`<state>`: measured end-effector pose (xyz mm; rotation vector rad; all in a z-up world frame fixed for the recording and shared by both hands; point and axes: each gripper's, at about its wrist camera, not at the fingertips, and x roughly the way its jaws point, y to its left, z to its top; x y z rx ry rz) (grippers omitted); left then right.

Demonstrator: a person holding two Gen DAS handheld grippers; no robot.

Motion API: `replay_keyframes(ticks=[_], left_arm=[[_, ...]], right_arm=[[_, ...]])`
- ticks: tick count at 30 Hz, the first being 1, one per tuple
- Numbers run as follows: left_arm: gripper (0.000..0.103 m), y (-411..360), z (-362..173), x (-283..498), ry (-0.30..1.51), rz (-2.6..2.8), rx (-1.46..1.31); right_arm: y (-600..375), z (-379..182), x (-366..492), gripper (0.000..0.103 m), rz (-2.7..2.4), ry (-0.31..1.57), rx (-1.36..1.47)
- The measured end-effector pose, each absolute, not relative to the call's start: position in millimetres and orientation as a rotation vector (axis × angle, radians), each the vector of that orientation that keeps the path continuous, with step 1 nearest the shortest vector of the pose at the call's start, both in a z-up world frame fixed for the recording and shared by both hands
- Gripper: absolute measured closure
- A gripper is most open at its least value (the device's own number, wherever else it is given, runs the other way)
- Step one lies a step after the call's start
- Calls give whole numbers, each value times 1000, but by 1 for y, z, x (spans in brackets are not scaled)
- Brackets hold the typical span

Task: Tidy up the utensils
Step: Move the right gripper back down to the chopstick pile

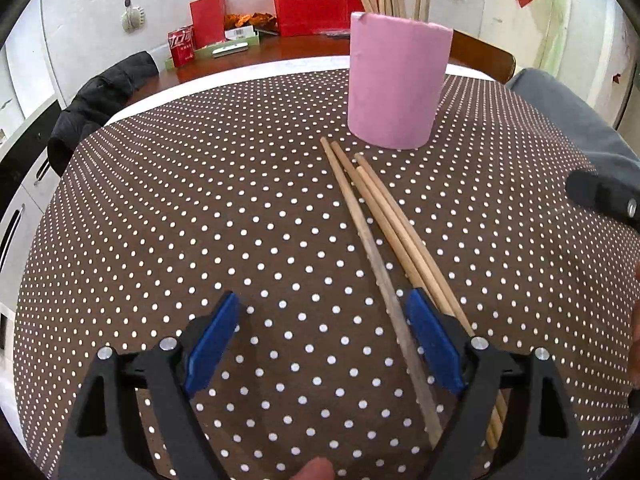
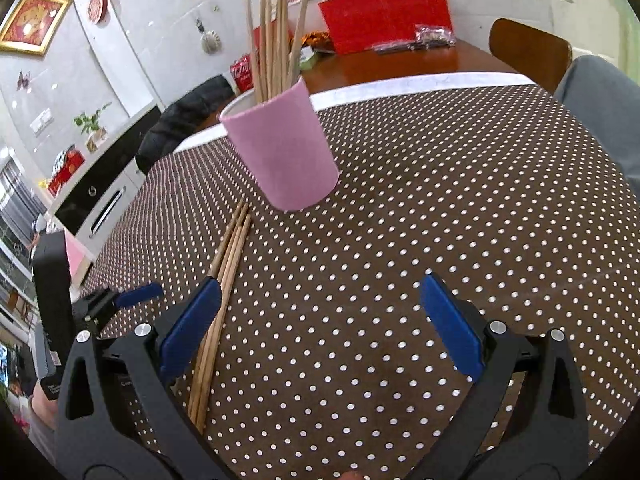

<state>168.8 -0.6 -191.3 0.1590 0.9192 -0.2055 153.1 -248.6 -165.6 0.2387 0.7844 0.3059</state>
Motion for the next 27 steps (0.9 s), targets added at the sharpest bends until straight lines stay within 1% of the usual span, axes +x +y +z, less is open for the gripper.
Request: replay_keyframes(ticks=[4,11,18,27], left_arm=[[18,2,-191,180,924,-201,155],[18,20,-189,182,916,-212,163],[18,24,-189,178,915,-208,151],[18,29,-189,172,913,-205,129]], right_arm=[[-233,-172,155,5,327,836,183],[-183,-193,159,5,374,940,-17],[-164,-200,161,5,346,940,-110],[-150,-198,173,5,297,963,-164]])
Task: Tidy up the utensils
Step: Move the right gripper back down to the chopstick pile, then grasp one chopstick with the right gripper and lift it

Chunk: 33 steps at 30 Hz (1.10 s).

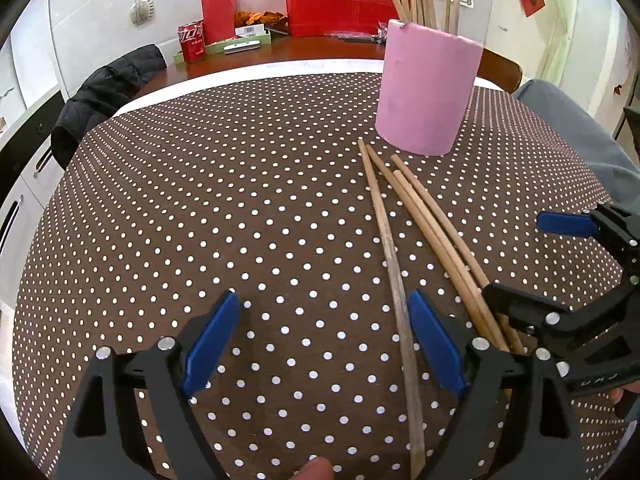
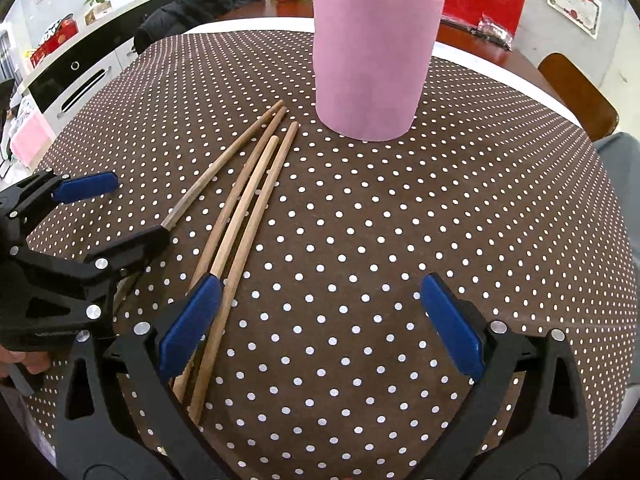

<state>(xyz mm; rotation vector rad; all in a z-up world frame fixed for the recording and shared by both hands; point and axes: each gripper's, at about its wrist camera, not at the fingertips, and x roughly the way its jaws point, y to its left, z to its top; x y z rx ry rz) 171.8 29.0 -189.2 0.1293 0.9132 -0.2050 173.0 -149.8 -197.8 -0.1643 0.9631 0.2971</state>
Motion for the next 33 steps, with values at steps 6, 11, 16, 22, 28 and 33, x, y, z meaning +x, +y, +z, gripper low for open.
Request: replay_keyframes(ticks=[6,11,16,22,28,33], left_arm=[[18,32,-189,174,915,-178,131],[17,27,-188,185,934,-192,162],[17,15,-186,211,967,-213,211],[17,17,-186,227,994,-226,186],[18,15,-185,226,995,-228,187],[33,16,-184,221,980,-256,199]], right_arm=[[-143,-200,182,10,297,976,-170],[-157,-194,188,30,276,973,-152],[-154,-193,199,30,325,970,-157],[-136,-188,218,48,329,953,-185],[-121,-185,229,53,332,952,-203],[-115,-184,227,85,343,954,-230]])
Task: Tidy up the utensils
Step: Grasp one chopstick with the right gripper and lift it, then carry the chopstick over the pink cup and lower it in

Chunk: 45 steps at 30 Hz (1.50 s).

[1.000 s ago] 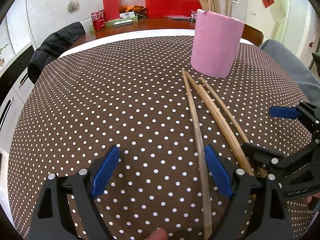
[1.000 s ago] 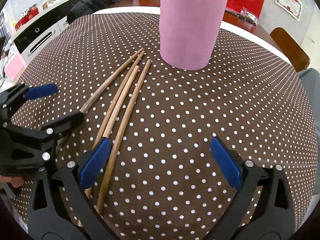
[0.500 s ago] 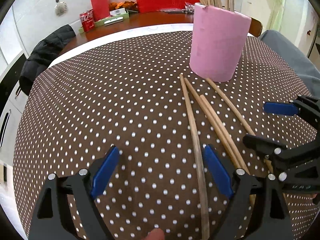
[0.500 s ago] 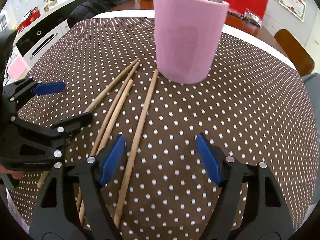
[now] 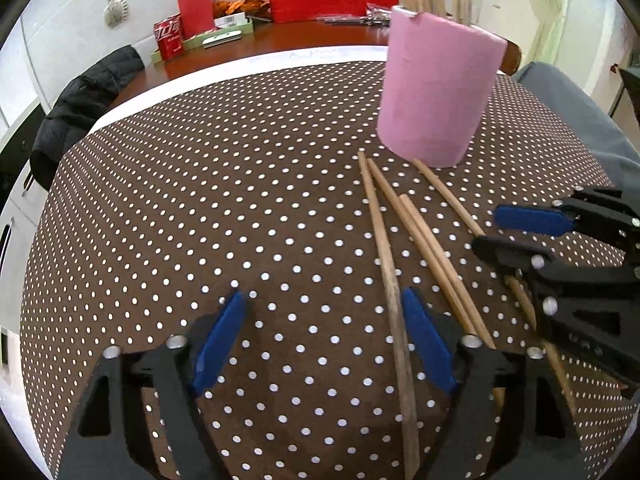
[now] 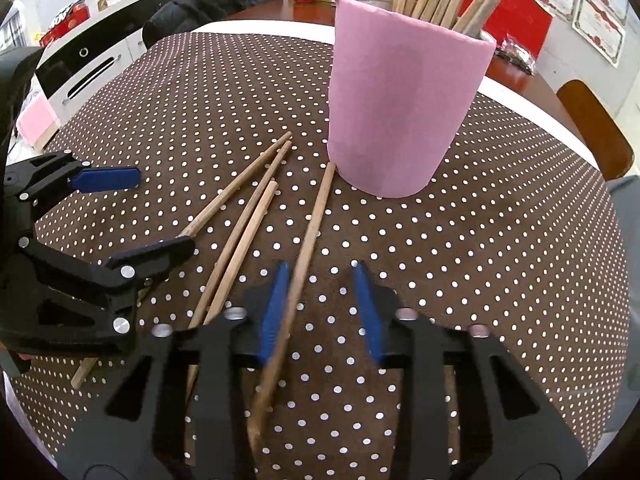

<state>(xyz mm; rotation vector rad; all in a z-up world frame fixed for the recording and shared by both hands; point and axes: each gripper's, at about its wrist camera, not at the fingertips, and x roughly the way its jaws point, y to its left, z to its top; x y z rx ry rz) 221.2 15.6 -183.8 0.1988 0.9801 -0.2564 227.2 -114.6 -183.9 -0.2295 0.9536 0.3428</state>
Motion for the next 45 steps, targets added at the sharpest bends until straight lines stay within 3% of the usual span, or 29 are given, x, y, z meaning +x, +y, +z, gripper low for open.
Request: replay_keyframes(ticks=[2,3,5,8,23,45], left_arm=[[60,14,-181,217,975,-269,205],[67,14,-180,216,974,-271,206],[90,14,-180,214,971,-269,205],[97,19,-180,209,965,-253,177],[97,41,-164,185,872,-183,46],[97,26,-55,195,587,-246,-35]], right_arm=[[-115,-184,226,95,341,954,-231],[-116,-185,226,97,342,955,-226],[-119,-185,224,97,348,953,-210],[-124,-186,219,97,360,942,-180],[-163,-151,188,97,464,773,14],[-196,-46,182,97,490,481,173]])
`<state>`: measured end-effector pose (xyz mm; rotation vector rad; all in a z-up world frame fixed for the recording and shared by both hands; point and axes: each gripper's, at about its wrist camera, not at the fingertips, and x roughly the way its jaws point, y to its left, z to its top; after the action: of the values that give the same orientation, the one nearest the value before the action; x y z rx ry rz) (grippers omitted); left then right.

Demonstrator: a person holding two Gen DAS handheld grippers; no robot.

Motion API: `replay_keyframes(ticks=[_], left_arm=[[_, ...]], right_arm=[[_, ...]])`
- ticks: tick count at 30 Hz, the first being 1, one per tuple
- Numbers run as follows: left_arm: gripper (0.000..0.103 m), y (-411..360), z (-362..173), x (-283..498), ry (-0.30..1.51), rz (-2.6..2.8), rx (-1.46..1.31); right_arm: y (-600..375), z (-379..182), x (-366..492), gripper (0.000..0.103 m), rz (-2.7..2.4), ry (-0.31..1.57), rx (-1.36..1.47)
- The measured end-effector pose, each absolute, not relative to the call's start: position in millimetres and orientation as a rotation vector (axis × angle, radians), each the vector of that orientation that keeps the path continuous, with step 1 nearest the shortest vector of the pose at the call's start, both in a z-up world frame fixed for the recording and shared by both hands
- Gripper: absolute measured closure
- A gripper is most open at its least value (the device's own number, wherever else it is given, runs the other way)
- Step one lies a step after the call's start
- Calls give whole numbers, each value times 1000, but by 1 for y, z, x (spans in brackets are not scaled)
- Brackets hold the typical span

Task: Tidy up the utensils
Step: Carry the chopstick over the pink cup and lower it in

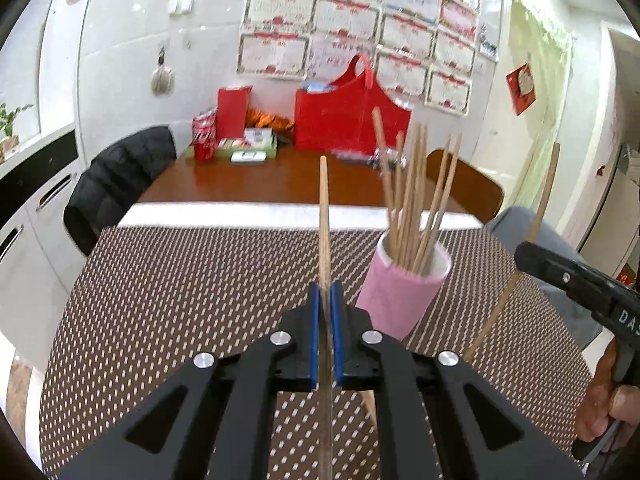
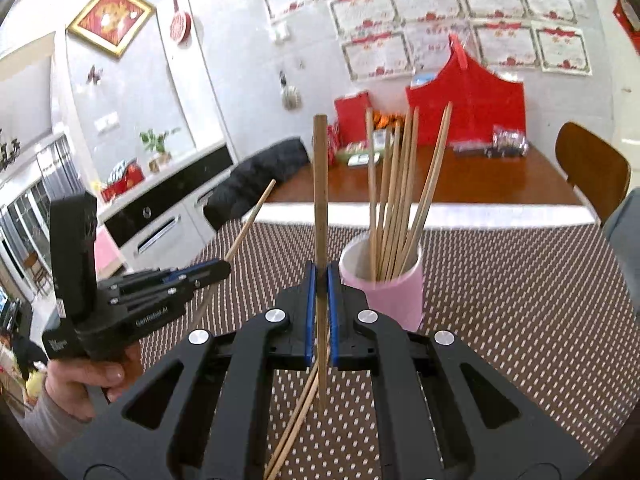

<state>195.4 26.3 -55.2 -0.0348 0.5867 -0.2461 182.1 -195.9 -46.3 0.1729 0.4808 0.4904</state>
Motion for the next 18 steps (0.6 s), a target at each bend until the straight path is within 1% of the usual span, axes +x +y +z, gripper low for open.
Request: replay_keyframes(ticks=[8,18], left_arm=[[97,12,-13,214,455,-305,-85],[97,-13,35,243,219,-441,-202]], right_arm=[[-214,-7,201,97,479,381,192],[-226,32,222,97,468,311,180]])
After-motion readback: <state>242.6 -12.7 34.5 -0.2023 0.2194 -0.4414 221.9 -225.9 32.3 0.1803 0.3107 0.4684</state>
